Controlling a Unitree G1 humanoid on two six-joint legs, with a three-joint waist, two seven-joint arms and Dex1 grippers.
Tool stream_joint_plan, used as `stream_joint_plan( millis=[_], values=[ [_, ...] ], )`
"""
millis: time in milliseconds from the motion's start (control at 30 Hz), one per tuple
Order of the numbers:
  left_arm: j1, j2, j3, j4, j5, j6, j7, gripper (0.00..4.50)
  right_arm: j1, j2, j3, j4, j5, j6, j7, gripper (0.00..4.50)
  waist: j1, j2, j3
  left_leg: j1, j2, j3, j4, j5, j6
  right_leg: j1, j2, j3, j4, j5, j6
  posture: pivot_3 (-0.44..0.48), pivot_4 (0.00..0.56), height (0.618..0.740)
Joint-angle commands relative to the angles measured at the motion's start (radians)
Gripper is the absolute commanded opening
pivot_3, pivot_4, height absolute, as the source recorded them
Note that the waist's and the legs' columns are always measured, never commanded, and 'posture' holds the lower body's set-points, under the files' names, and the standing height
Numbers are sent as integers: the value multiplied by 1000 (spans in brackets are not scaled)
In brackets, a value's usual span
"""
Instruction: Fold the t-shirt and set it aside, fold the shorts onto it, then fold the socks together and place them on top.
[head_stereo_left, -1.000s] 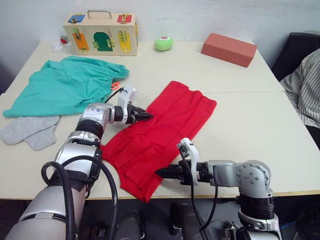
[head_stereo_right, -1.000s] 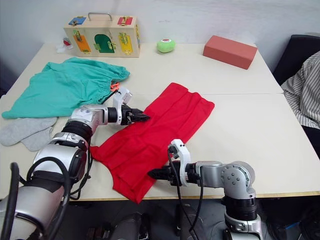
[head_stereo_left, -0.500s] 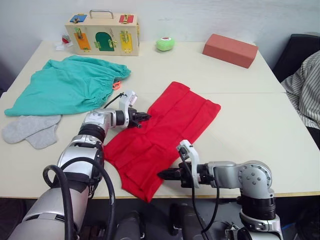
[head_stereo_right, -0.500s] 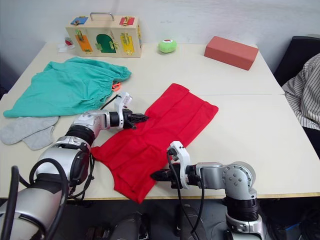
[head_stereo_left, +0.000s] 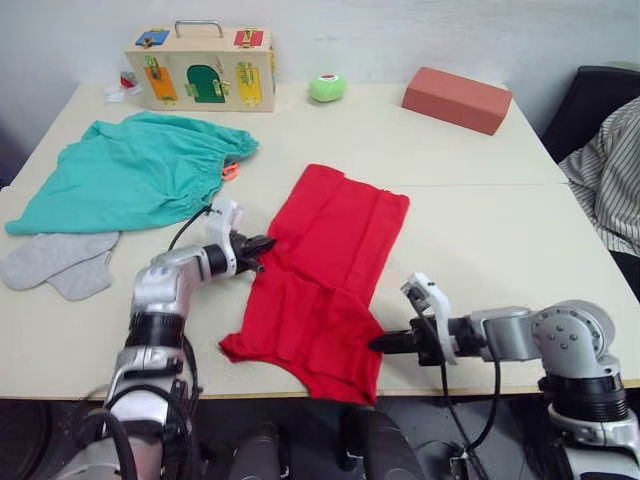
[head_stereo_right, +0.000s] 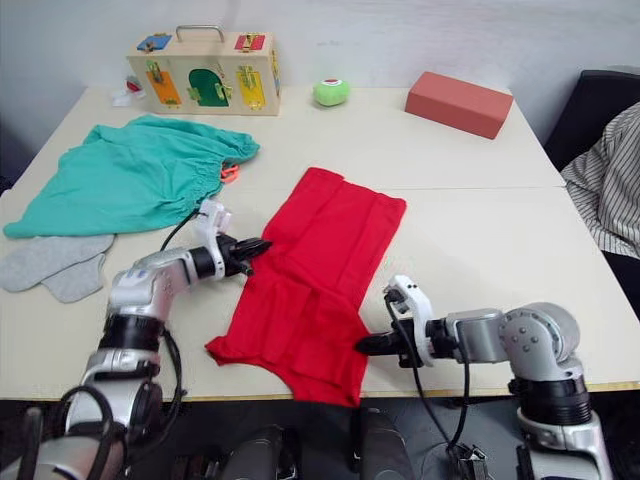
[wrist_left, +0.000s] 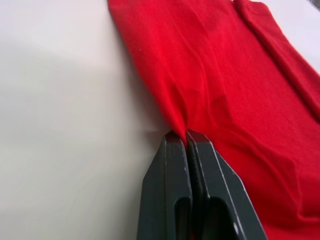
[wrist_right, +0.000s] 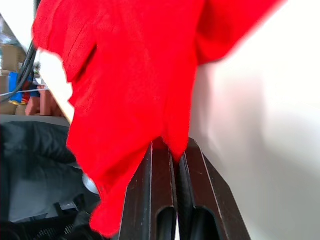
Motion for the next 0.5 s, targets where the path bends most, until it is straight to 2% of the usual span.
stream_joint_plan(
  millis=[33,200,267,400,500],
  values=[
    [95,-20,54,-265,-50,85,110,19,-28,-80,63,34,-78,-114,125,0,2,0,0,0,0,0,0,0,0,0,0,0,-2,0,0,0,150,740],
    [199,-67,119,-441,-100,117,217,19,-69,-133,173,112,-205,-279,268,0,4,0,0,0,0,0,0,0,0,0,0,0,-4,0,0,0,150,740],
    [234,-62,116,-465,-105,99,220,19,-79,-140,199,129,-230,-312,318,0,5,0,0,0,0,-1,0,0,0,0,0,-1,-4,0,0,0,150,740],
    [284,2,70,-463,-99,15,149,19,-88,-143,205,141,-230,-287,364,0,4,0,0,0,0,0,0,0,0,0,0,-1,-3,0,0,0,150,740],
    [315,86,30,-435,-62,-72,85,683,-77,-129,160,129,-214,-285,372,738,5,0,0,0,0,-1,0,0,0,0,0,-1,-4,0,0,0,150,740]
  ],
)
